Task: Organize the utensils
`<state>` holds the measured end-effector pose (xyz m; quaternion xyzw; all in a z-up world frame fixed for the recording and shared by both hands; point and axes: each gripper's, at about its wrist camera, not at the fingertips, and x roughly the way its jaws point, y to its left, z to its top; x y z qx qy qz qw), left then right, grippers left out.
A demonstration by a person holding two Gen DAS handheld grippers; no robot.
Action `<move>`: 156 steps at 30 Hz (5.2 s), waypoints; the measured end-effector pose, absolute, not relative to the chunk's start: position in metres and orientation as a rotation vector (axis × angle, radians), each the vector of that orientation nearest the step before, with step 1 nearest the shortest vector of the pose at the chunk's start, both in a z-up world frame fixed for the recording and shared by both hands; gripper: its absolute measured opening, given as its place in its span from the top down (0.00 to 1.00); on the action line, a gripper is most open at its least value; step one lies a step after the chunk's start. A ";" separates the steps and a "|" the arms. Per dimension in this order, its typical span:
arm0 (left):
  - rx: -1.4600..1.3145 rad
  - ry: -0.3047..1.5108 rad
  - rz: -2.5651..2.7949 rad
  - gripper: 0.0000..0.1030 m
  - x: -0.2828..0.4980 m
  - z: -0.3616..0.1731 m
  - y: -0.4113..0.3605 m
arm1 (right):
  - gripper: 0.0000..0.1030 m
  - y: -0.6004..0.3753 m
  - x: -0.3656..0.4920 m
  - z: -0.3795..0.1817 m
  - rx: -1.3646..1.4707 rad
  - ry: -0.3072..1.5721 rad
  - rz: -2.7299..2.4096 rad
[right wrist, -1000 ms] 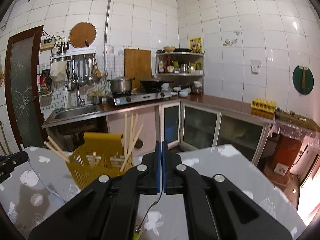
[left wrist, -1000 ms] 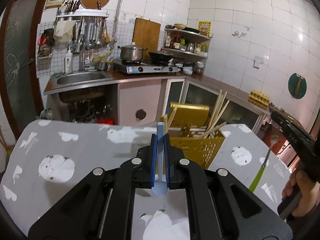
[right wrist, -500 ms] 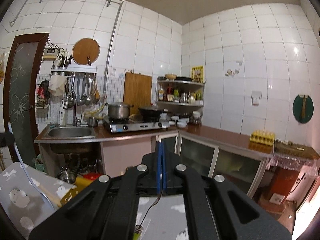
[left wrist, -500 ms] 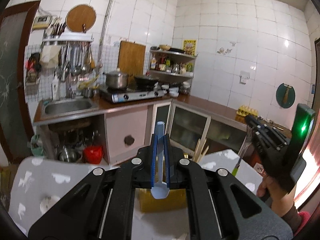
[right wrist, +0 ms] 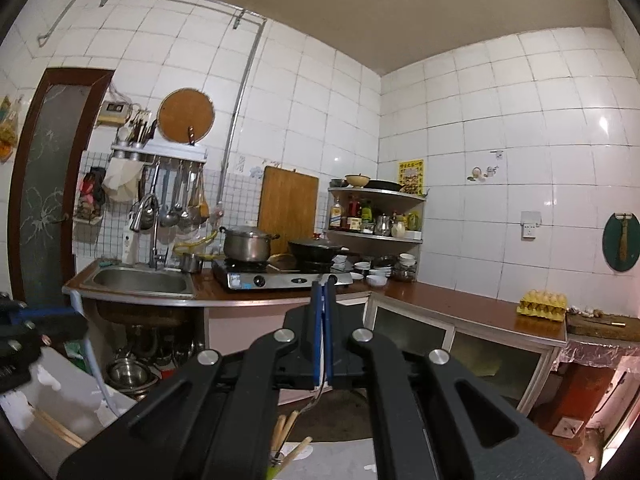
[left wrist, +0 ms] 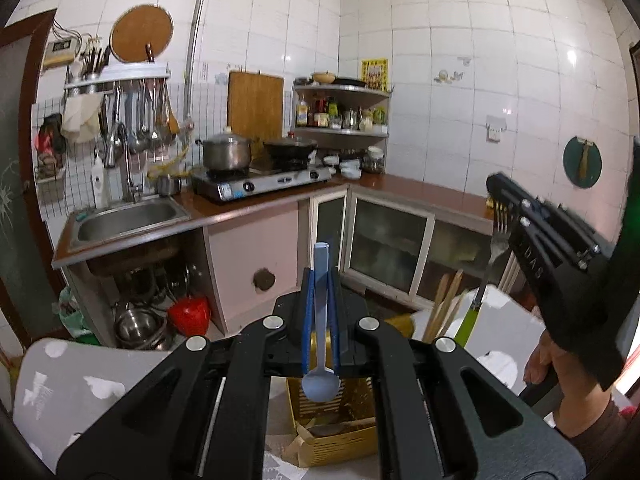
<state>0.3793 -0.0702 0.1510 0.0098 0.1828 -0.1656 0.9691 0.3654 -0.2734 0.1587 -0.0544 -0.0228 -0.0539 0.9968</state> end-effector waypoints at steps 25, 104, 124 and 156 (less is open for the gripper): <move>-0.043 0.308 -0.146 0.05 0.239 0.154 0.012 | 0.11 -0.270 0.229 0.130 -0.097 0.155 0.010; 0.002 0.243 -0.019 0.05 0.070 0.013 0.010 | 0.04 -0.260 0.071 -0.005 -0.005 0.224 -0.102; 0.001 0.242 -0.019 0.05 0.070 0.012 0.010 | 0.04 -0.259 0.070 -0.003 -0.004 0.222 -0.103; 0.002 0.239 -0.018 0.05 0.069 0.011 0.008 | 0.04 -0.259 0.070 -0.002 -0.001 0.219 -0.104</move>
